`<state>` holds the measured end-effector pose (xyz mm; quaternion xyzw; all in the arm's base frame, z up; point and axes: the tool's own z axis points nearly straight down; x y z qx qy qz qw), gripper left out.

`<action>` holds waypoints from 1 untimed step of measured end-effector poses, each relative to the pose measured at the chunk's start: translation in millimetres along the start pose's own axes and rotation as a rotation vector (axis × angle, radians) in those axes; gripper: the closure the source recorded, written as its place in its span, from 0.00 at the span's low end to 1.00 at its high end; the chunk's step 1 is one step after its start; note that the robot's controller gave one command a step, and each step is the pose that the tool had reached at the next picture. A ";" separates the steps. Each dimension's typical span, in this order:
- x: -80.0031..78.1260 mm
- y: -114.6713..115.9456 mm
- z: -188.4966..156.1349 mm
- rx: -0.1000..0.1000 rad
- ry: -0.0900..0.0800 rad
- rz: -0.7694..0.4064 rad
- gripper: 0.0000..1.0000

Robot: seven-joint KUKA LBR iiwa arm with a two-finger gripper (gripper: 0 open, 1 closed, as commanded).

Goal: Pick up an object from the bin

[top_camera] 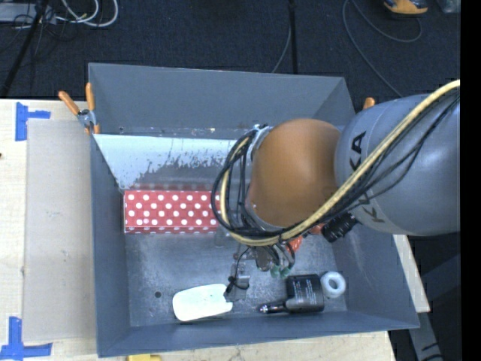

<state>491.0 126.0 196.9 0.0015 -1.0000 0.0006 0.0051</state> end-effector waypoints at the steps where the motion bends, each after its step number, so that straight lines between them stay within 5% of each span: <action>1: -1.8 -0.9 -4.2 -0.001 -0.008 0.004 0.00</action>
Offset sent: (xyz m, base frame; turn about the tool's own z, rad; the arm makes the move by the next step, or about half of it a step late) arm -0.0177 0.0120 -0.1269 -0.0423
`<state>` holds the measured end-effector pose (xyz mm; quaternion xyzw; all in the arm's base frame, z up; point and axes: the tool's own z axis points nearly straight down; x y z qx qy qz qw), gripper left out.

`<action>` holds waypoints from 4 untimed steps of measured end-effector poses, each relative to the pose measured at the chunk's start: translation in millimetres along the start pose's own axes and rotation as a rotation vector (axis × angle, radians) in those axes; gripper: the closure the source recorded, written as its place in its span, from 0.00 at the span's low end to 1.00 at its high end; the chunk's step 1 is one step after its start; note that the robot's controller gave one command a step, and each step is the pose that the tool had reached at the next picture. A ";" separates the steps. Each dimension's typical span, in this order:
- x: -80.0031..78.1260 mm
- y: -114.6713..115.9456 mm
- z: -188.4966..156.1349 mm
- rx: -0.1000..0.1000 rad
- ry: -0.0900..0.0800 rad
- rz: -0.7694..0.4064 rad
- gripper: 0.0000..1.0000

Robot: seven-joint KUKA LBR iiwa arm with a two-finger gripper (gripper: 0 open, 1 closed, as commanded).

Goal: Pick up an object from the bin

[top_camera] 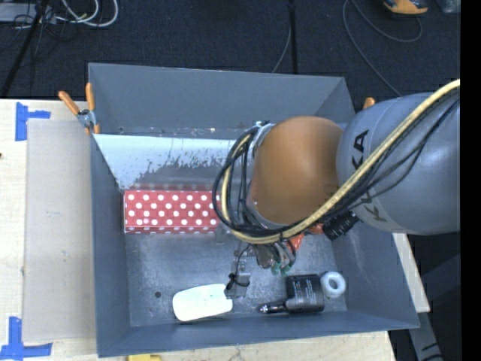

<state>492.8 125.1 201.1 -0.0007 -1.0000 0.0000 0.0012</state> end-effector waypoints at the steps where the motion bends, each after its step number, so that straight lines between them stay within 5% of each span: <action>1: 8.8 6.7 64.7 -0.001 0.001 -0.022 0.00; 2: 12.6 8.5 110.5 0.001 0.008 -0.043 0.00; 3: 20.2 20.0 66.5 -0.001 0.000 -0.076 0.00; 4: 14.9 20.2 126.5 -0.005 -0.019 -0.114 0.00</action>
Offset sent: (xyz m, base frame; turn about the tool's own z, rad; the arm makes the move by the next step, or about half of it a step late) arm -0.0171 0.0183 -0.0503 -0.1321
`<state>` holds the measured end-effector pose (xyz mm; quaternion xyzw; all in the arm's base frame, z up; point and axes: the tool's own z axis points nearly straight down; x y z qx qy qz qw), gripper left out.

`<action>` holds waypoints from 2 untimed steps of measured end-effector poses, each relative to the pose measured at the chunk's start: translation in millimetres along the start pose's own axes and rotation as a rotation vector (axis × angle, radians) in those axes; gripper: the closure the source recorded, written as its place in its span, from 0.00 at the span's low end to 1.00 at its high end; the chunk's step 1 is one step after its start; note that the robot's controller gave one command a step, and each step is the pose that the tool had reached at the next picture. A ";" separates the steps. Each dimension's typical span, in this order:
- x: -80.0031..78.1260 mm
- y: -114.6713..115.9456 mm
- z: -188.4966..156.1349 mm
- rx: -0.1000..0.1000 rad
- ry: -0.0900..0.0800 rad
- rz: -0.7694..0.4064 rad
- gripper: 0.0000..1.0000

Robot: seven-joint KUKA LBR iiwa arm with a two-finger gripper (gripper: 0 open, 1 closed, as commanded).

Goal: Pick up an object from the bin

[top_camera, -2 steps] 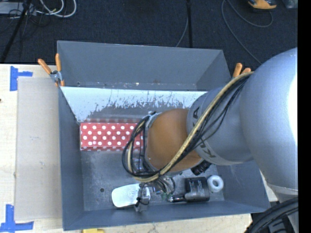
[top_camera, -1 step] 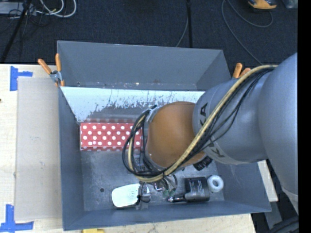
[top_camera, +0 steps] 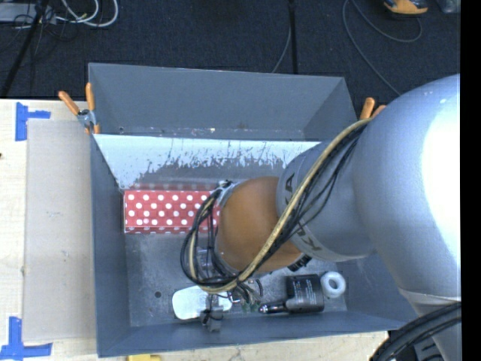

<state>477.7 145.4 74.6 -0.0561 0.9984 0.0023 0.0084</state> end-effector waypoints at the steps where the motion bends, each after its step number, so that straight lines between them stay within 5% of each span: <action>1: 1.8 -0.5 11.4 -0.001 0.009 0.015 1.00; 2: 2.0 -0.7 10.7 -0.001 0.010 0.017 1.00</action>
Offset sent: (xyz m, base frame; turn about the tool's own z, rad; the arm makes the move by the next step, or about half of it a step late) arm 0.0000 0.0000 0.0000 0.0000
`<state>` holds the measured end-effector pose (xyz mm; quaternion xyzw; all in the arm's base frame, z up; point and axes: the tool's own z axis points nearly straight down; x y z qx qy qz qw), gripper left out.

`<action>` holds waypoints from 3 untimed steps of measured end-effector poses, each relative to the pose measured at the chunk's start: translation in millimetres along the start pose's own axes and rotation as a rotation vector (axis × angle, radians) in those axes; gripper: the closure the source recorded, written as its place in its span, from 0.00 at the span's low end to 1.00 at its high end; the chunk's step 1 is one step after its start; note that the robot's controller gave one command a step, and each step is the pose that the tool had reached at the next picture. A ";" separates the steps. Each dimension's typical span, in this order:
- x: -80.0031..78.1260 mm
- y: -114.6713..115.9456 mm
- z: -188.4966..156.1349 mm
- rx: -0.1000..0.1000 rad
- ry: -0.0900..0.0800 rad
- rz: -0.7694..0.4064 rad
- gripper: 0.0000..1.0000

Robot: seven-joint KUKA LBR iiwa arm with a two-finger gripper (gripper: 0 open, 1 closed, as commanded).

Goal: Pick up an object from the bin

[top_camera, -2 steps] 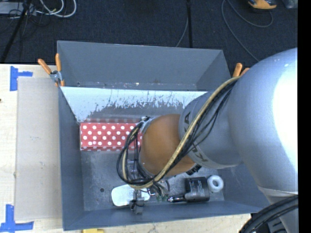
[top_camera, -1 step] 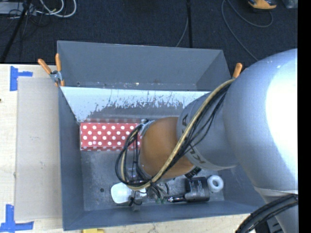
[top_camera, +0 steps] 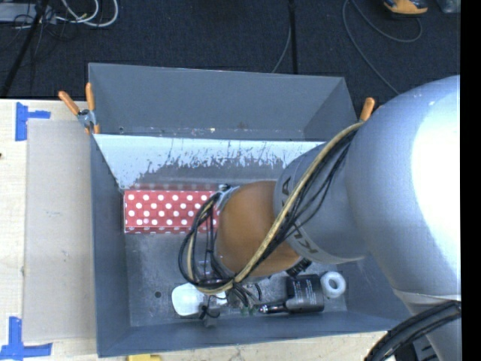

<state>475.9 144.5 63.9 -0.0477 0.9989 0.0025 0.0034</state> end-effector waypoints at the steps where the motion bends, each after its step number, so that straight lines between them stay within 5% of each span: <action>1: 0.5 -0.1 -3.6 0.000 0.003 0.001 1.00; 3: 0.0 -0.2 -24.8 0.000 0.001 0.002 1.00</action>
Offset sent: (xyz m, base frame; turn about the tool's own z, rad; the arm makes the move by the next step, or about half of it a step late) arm -0.0001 0.0000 0.0061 0.0000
